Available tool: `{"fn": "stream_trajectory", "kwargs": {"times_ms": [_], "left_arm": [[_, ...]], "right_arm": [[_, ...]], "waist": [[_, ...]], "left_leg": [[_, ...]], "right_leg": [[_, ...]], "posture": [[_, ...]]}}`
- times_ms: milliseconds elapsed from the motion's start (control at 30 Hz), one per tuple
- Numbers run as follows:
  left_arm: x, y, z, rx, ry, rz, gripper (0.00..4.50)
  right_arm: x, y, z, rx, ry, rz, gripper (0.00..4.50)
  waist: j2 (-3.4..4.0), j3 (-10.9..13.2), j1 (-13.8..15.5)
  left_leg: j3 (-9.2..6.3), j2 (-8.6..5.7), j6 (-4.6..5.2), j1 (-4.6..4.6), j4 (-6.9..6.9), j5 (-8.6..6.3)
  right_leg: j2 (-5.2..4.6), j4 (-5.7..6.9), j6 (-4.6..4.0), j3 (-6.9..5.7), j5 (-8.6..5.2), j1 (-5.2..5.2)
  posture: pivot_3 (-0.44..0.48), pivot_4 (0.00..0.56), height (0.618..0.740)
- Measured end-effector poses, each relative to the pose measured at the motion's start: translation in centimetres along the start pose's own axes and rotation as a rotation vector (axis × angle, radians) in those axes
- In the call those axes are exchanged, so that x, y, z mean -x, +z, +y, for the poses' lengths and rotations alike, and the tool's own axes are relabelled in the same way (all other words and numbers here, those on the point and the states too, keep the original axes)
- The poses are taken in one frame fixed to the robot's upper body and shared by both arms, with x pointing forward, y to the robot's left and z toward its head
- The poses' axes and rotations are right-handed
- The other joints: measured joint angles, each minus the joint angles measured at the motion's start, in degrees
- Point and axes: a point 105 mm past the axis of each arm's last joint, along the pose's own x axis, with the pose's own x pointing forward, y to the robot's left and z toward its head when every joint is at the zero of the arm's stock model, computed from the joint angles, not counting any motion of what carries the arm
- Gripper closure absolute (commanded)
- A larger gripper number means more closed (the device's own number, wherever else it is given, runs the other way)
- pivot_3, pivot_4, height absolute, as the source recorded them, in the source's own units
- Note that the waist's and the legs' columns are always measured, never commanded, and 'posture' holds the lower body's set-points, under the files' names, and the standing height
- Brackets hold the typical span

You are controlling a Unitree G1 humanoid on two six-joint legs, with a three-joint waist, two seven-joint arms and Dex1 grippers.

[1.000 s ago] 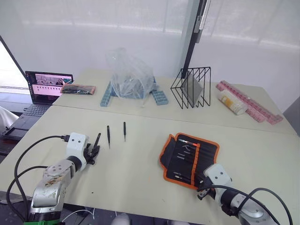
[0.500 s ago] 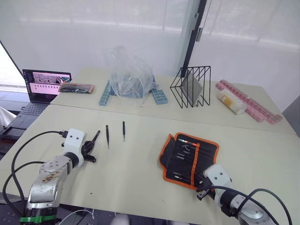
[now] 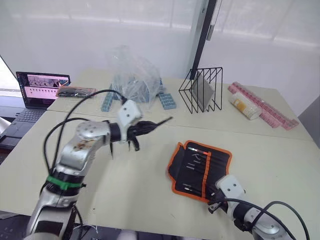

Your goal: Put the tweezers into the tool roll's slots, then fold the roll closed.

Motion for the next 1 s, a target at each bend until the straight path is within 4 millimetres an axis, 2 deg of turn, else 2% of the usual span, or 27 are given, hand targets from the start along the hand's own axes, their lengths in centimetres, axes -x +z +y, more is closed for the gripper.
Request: {"fn": "stream_trajectory", "kwargs": {"times_ms": [67,167,300,467,567,1000], "left_arm": [[-2.2,0.3,-1.4,-0.048,-0.134,0.022,4.46],[-5.0,0.1,-3.4,-0.129,-0.291,0.087,4.46],[-6.6,-1.6,-5.1,-0.199,-0.401,0.168,4.46],[-7.0,-3.8,-5.9,-0.285,-0.486,0.267,4.46],[-7.1,-4.4,-6.2,-0.330,-0.513,0.308,4.46],[-8.8,-4.0,-6.8,-0.444,-0.530,0.401,4.46]], "right_arm": [[0.1,0.1,0.0,0.001,-0.005,-0.005,4.50],[0.3,0.4,0.1,0.000,-0.012,-0.014,4.50],[0.8,0.4,0.3,-0.008,-0.027,-0.012,4.50],[1.5,0.0,0.5,-0.021,-0.057,0.002,4.50],[1.7,0.0,0.5,-0.027,-0.067,0.004,4.50],[1.6,0.0,0.6,-0.038,-0.087,0.000,4.50]], "waist": [[0.00,0.0,0.0],[0.45,0.3,0.0],[0.77,0.3,-0.1],[0.81,0.4,0.7],[0.81,0.4,1.1],[0.82,0.4,1.1]], "left_leg": [[-0.02,0.01,0.00,0.00,0.00,0.00],[-0.01,0.00,0.01,-0.04,0.00,0.00],[-0.05,-0.01,0.08,-0.08,0.00,-0.04],[-0.13,-0.10,0.17,-0.19,0.00,-0.09],[-0.13,-0.12,0.19,-0.23,0.02,-0.11],[-0.19,-0.15,0.19,-0.18,0.12,-0.11]], "right_leg": [[0.03,0.01,-0.01,-0.03,-0.04,0.02],[0.05,0.02,0.38,-0.01,-0.29,-0.01],[0.06,0.09,0.32,-0.03,-0.42,-0.02],[0.04,0.07,0.14,-0.02,-0.43,-0.03],[0.02,0.04,0.14,-0.02,-0.44,-0.02],[0.04,0.23,0.20,-0.03,-0.51,0.03]], "posture": [[0.000,0.150,0.720],[0.000,0.150,0.720],[0.000,0.150,0.720],[0.000,0.150,0.720],[0.000,0.150,0.720],[0.000,0.150,0.720]]}}
